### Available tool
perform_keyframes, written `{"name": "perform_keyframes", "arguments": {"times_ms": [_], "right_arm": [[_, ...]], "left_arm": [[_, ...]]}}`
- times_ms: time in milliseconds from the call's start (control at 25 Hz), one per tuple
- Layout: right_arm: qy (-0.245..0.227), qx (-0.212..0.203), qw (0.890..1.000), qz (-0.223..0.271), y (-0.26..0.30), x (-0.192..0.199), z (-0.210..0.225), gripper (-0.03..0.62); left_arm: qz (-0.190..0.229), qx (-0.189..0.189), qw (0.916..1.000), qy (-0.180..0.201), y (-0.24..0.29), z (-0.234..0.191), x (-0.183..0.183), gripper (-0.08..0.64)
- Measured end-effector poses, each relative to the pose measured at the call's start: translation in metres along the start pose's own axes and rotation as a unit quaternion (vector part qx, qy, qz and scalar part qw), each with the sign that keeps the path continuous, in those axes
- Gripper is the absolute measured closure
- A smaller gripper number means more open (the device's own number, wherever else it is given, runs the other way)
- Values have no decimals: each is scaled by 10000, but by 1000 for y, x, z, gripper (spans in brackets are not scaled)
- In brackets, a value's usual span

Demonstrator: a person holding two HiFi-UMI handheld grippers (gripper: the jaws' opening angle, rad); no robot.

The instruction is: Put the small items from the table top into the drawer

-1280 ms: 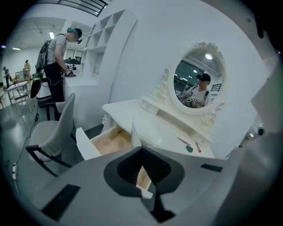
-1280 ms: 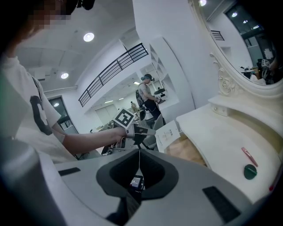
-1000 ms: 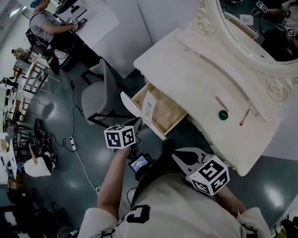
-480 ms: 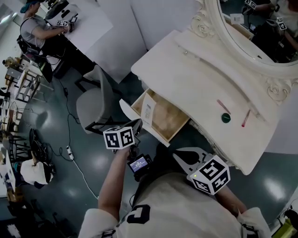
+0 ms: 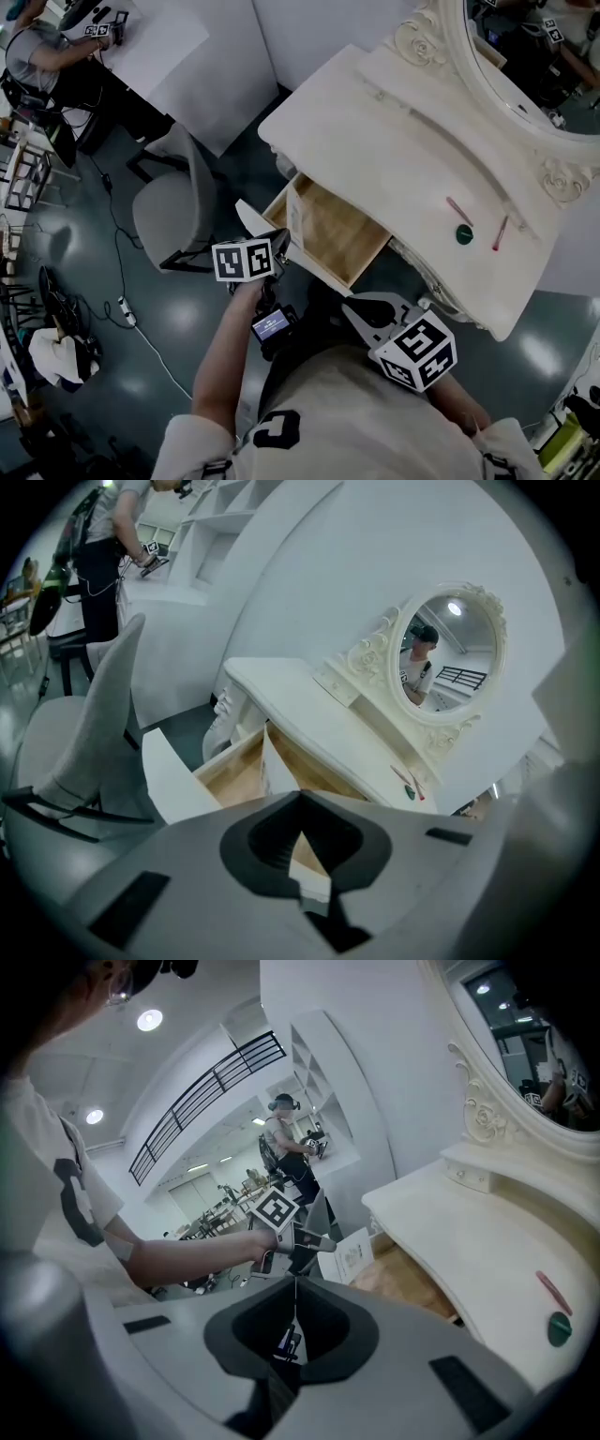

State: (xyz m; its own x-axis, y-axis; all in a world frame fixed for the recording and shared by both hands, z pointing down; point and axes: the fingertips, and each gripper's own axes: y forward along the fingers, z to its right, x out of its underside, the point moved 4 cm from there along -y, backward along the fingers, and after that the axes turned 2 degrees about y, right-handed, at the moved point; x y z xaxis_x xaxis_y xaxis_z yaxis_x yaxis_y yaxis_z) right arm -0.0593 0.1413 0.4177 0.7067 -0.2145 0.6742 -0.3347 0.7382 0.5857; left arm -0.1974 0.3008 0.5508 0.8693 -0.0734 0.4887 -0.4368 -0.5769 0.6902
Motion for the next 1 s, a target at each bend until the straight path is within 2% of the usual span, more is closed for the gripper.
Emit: {"name": "perform_keyframes", "arguments": {"times_ms": [240, 520, 1000], "right_arm": [[193, 182, 9996, 21, 17, -9, 3, 565], [539, 316, 9980, 69, 21, -8, 15, 565], [569, 300, 9978, 182, 22, -12, 20, 565]], "left_arm": [[-249, 302, 9990, -200, 25, -11, -13, 503], [-723, 206, 9969, 250, 53, -13, -26, 503], [-1162, 122, 9906, 716, 79, -22, -32, 503]]}}
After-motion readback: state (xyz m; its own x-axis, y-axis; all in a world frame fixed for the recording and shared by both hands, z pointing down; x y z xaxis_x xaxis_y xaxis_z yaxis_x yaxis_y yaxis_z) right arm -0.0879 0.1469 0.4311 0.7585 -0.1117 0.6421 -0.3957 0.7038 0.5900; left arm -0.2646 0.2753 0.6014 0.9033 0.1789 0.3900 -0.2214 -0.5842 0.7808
